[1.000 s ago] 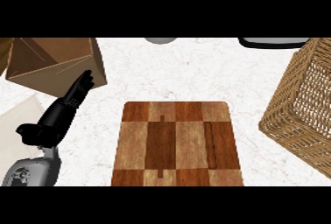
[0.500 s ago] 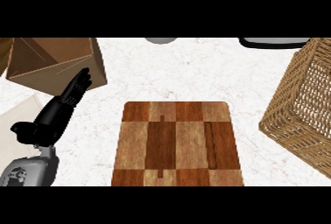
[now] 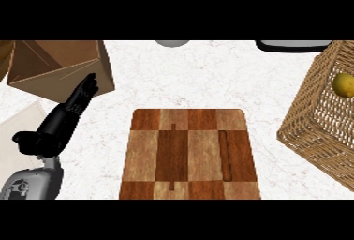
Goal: Pick the lemon from the cutting board and place it in the basket
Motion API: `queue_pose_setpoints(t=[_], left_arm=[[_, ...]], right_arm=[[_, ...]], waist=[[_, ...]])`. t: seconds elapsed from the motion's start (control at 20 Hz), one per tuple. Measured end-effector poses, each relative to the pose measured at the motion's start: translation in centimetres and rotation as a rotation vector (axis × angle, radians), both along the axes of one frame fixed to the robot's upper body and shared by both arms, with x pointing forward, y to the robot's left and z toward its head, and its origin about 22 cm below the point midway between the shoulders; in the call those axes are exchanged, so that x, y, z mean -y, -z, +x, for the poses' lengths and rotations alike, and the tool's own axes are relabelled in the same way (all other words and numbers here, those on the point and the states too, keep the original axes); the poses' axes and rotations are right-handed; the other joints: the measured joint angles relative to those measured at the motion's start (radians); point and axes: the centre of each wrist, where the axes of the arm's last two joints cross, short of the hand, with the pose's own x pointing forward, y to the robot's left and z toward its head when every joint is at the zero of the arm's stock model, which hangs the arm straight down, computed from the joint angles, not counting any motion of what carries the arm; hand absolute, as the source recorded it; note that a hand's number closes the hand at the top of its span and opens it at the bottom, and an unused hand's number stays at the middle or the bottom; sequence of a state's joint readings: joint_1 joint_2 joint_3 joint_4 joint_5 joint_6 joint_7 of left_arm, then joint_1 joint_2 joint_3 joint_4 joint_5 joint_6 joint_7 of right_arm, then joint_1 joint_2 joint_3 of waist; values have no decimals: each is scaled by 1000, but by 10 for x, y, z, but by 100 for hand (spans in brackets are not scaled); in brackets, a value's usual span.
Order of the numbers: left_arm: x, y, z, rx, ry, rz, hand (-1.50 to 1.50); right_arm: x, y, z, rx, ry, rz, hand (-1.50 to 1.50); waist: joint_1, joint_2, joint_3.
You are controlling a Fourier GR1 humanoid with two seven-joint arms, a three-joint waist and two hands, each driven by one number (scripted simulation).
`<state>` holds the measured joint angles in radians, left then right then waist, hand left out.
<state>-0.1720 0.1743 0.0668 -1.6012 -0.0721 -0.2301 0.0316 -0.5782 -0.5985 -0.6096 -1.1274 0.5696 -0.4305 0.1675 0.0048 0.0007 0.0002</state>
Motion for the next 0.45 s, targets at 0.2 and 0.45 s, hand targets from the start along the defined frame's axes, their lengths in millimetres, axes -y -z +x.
queue_pose_setpoints(t=[0.2,0.45], left_arm=[[1,4,0,-4,3,-3,0],[-1,3,2,-2,-6,5,0]], right_arm=[[4,-14,-4,80,-35,48,-150],[17,-33,-21,177,-13,170,-150]], waist=[[-3,-1,0],[-8,-2,0]])
